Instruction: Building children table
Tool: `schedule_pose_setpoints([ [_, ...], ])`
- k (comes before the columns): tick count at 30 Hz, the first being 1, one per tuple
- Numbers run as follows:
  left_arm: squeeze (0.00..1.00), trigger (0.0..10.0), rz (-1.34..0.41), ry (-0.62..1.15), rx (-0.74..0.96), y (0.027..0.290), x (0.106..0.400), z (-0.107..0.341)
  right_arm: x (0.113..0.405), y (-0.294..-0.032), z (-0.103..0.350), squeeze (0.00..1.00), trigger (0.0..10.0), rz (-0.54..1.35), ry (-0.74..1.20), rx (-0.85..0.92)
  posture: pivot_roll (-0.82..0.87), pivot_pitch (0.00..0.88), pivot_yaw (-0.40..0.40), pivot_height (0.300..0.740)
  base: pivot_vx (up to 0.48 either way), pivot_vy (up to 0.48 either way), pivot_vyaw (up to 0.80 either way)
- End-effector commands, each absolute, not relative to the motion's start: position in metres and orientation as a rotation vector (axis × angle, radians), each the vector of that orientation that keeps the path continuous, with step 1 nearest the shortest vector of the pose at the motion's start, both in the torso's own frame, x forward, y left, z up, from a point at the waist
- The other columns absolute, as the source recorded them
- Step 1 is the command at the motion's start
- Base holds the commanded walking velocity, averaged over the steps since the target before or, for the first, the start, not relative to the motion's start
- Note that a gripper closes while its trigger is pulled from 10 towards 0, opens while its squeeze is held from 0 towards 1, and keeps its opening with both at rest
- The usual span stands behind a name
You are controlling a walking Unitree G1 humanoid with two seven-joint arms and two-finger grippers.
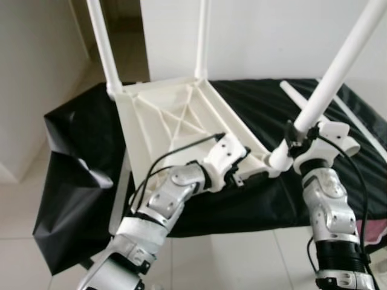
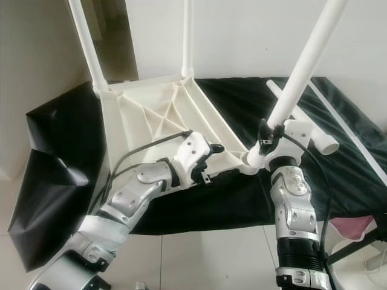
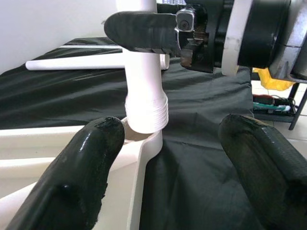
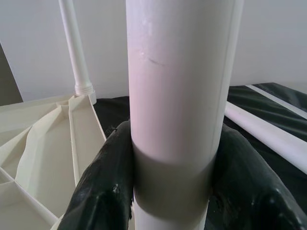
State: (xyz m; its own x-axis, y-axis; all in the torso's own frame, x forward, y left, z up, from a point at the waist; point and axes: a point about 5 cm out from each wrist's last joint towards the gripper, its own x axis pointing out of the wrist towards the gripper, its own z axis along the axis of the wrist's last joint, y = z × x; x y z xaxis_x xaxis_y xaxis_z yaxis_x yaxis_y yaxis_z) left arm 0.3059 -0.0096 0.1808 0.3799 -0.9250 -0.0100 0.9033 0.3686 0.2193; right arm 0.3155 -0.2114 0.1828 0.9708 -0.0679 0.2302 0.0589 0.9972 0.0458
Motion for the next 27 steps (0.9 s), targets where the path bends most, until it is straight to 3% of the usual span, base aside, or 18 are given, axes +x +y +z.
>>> schedule_pose_setpoints([
  [1,0.0,10.0,-1.174,-0.115,0.208,-0.009,0.306,0.181,0.317,-0.209,0.166,0.0,10.0,-0.052,-0.163,0.044,0.03,0.0,-0.009,0.74,0.0,0.0,0.0],
  [15,0.0,10.0,-1.168,-0.119,0.2,-0.01,0.304,0.185,0.334,-0.208,0.196,0.0,10.0,-0.039,-0.236,0.154,0.04,0.0,-0.017,0.74,0.0,0.0,0.0],
  [21,0.0,10.0,-1.161,-0.126,0.198,-0.009,0.305,0.187,0.332,-0.208,0.185,0.0,10.0,-0.017,-0.21,0.014,0.05,0.0,-0.025,0.74,0.0,0.0,0.0],
  [27,0.0,10.0,-1.145,-0.134,0.191,-0.005,0.306,0.191,0.309,-0.213,0.16,0.0,10.0,0.027,-0.147,-0.099,0.05,0.0,-0.02,0.74,0.0,0.0,0.0],
])
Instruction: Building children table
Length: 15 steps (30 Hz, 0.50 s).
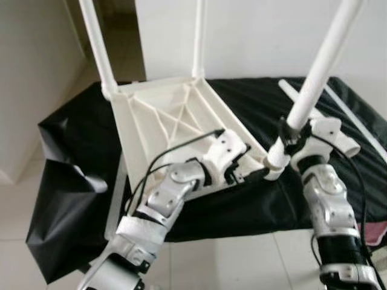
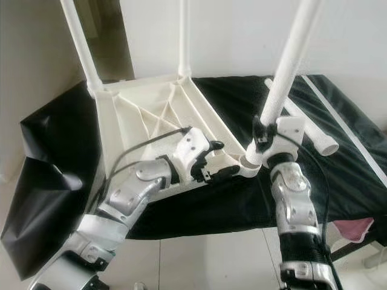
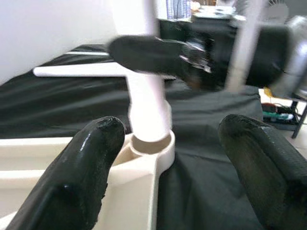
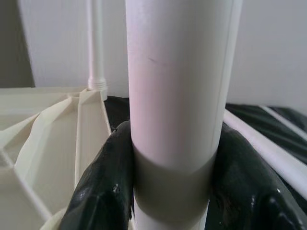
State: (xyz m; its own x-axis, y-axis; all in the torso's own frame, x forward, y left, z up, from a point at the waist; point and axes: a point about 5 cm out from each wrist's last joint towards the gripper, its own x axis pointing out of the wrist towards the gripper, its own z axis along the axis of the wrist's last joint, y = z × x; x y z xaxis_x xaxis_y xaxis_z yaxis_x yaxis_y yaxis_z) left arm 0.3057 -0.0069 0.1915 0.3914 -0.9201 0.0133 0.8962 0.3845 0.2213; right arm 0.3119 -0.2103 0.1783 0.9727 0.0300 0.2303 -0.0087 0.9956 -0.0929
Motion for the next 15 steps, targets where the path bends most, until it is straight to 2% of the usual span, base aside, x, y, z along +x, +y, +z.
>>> schedule_pose_setpoints([
  [1,0.0,10.0,-1.145,-0.134,0.191,-0.005,0.306,0.191,0.309,-0.213,0.16,0.0,10.0,0.027,-0.147,-0.099,0.05,0.0,-0.02,0.74,0.0,0.0,0.0],
  [15,0.0,10.0,-1.149,-0.137,0.197,-0.006,0.309,0.195,0.313,-0.202,0.156,0.0,10.0,0.079,-0.2,-0.09,0.04,0.0,-0.004,0.74,0.0,0.0,0.0],
])
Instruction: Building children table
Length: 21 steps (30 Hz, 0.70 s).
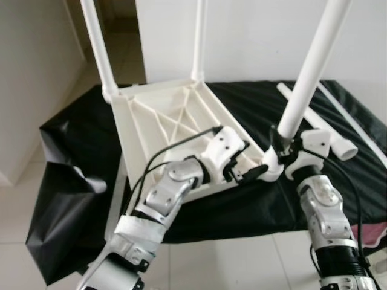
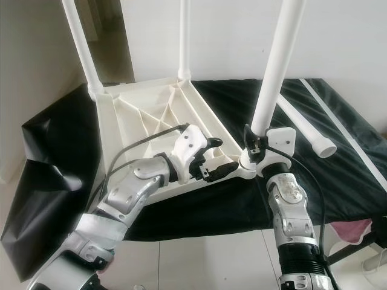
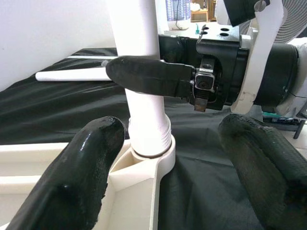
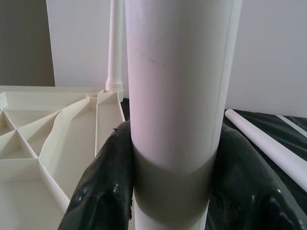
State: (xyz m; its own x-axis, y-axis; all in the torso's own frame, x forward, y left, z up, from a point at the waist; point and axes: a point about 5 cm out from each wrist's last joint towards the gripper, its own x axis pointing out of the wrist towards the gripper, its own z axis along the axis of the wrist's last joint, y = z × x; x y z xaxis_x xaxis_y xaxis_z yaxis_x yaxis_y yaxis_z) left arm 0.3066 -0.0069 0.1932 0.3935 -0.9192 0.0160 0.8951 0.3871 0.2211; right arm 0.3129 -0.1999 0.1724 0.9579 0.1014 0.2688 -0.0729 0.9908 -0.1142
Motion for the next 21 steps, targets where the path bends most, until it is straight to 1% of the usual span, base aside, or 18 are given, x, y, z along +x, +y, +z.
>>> schedule_pose_setpoints([
  [1,0.0,10.0,-1.147,-0.137,0.196,-0.006,0.309,0.195,0.313,-0.201,0.155,0.0,10.0,0.085,-0.203,-0.078,0.05,0.0,-0.008,0.74,0.0,0.0,0.0],
  [10,0.0,10.0,-1.134,-0.139,0.194,-0.003,0.309,0.197,0.304,-0.197,0.151,0.0,10.0,0.155,-0.269,0.036,0.06,0.0,-0.009,0.74,0.0,0.0,0.0],
  [14,0.0,10.0,-1.132,-0.139,0.195,-0.002,0.31,0.197,0.303,-0.195,0.15,0.0,10.0,0.169,-0.278,0.049,0.06,0.0,-0.009,0.74,0.0,0.0,0.0],
  [18,0.0,10.0,-1.129,-0.142,0.196,-0.002,0.31,0.199,0.302,-0.192,0.146,0.0,10.0,0.184,-0.265,0.071,0.06,0.0,-0.006,0.74,0.0,0.0,0.0],
  [21,0.0,10.0,-1.13,-0.145,0.197,-0.002,0.311,0.2,0.306,-0.194,0.139,0.0,10.0,0.149,-0.196,0.091,0.06,0.0,-0.006,0.74,0.0,0.0,0.0],
])
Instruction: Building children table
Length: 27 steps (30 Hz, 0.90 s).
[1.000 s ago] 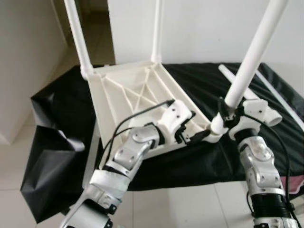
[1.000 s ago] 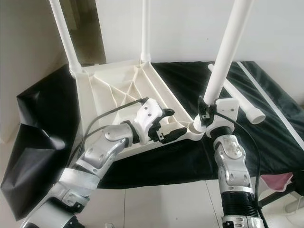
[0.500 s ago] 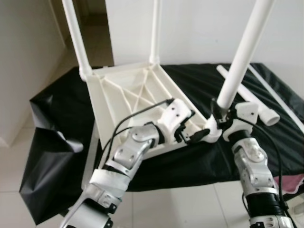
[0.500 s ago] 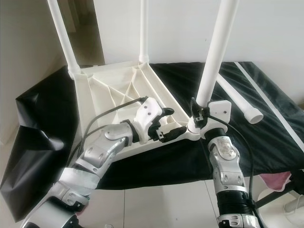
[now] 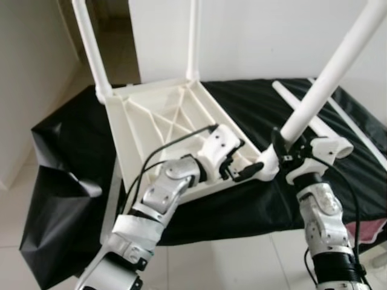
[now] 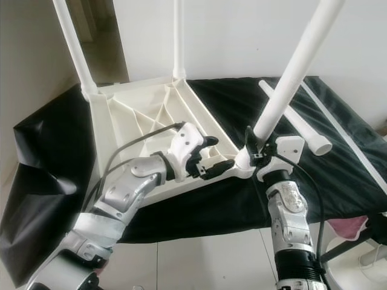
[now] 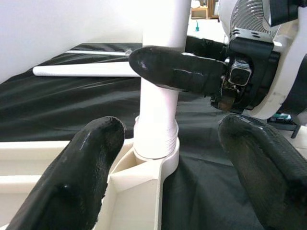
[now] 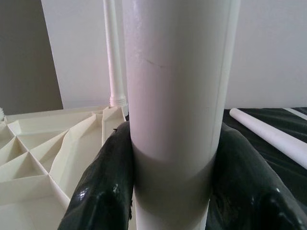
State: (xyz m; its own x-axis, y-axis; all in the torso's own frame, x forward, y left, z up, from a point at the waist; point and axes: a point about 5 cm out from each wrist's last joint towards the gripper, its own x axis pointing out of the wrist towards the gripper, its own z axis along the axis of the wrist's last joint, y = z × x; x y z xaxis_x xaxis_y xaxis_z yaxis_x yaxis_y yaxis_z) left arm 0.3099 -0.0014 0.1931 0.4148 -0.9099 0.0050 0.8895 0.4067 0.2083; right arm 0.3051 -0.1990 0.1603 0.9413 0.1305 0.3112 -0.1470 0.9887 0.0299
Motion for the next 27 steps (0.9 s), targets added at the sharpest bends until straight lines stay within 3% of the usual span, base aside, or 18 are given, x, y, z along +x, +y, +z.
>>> schedule_pose_setpoints([
  [1,0.0,10.0,-1.131,-0.145,0.196,-0.002,0.31,0.2,0.309,-0.196,0.136,0.0,10.0,0.129,-0.157,0.099,0.05,0.0,-0.004,0.74,0.0,0.0,0.0],
  [23,0.0,10.0,-1.121,-0.154,0.189,-0.004,0.31,0.202,0.335,-0.193,0.142,0.0,10.0,0.097,0.042,0.148,0.06,0.0,-0.018,0.74,0.0,0.0,0.0],
  [27,0.0,10.0,-1.121,-0.158,0.187,-0.004,0.31,0.203,0.336,-0.191,0.145,0.0,10.0,0.104,0.037,0.053,0.06,0.0,-0.02,0.74,0.0,0.0,0.0],
])
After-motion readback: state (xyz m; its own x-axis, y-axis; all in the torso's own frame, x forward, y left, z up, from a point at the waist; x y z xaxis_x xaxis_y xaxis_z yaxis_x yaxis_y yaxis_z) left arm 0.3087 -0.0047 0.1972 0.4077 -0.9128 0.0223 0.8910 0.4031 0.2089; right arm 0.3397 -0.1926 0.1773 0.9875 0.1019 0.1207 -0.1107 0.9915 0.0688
